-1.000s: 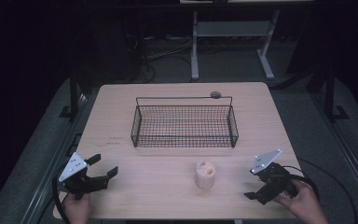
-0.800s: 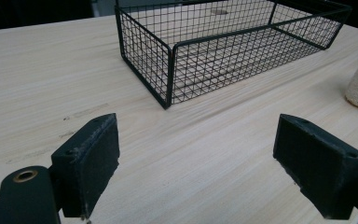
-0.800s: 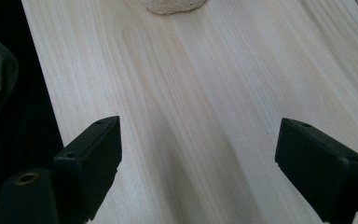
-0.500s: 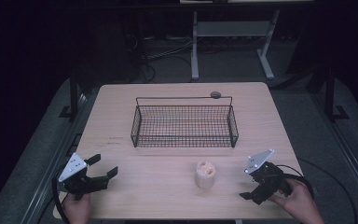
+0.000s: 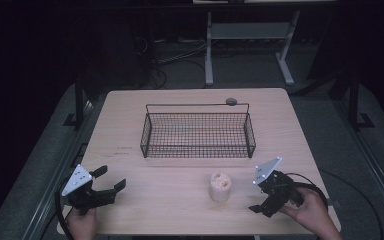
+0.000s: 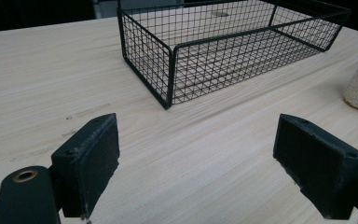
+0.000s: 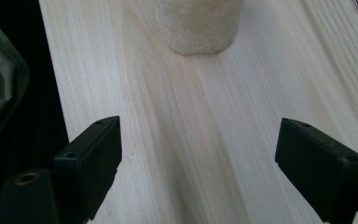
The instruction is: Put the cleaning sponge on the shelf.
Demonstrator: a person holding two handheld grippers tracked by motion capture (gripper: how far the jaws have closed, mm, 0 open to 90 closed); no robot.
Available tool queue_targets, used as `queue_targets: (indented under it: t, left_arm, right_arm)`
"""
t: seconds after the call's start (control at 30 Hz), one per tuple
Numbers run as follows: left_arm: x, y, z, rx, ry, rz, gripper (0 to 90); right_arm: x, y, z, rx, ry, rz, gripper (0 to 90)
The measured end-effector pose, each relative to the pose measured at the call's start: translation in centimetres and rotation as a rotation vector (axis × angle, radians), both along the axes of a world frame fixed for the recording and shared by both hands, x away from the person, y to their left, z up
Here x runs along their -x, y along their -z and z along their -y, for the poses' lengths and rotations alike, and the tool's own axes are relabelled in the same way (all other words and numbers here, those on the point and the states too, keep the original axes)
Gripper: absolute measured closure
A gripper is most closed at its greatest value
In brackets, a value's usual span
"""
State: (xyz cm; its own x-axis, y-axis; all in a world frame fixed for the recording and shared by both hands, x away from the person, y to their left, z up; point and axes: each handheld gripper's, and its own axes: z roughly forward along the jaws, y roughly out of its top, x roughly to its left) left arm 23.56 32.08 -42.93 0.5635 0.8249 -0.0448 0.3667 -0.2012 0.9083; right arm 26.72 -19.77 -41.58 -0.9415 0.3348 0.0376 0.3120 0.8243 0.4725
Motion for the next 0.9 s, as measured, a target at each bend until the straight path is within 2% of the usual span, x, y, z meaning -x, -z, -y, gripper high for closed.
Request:
queue_targets:
  t: [0.53, 0.9]
  left_arm:
    - [0.2, -0.1, -0.2, 0.002, -0.007, 0.003, 13.8]
    - [0.2, -0.1, -0.4, 0.008, -0.010, 0.007, 13.8]
  right_arm:
    - [-0.4, -0.5, -1.5, 0.013, -0.031, 0.000, 14.0]
    - [-0.9, -0.9, -3.4, 0.035, -0.072, -0.013, 14.0]
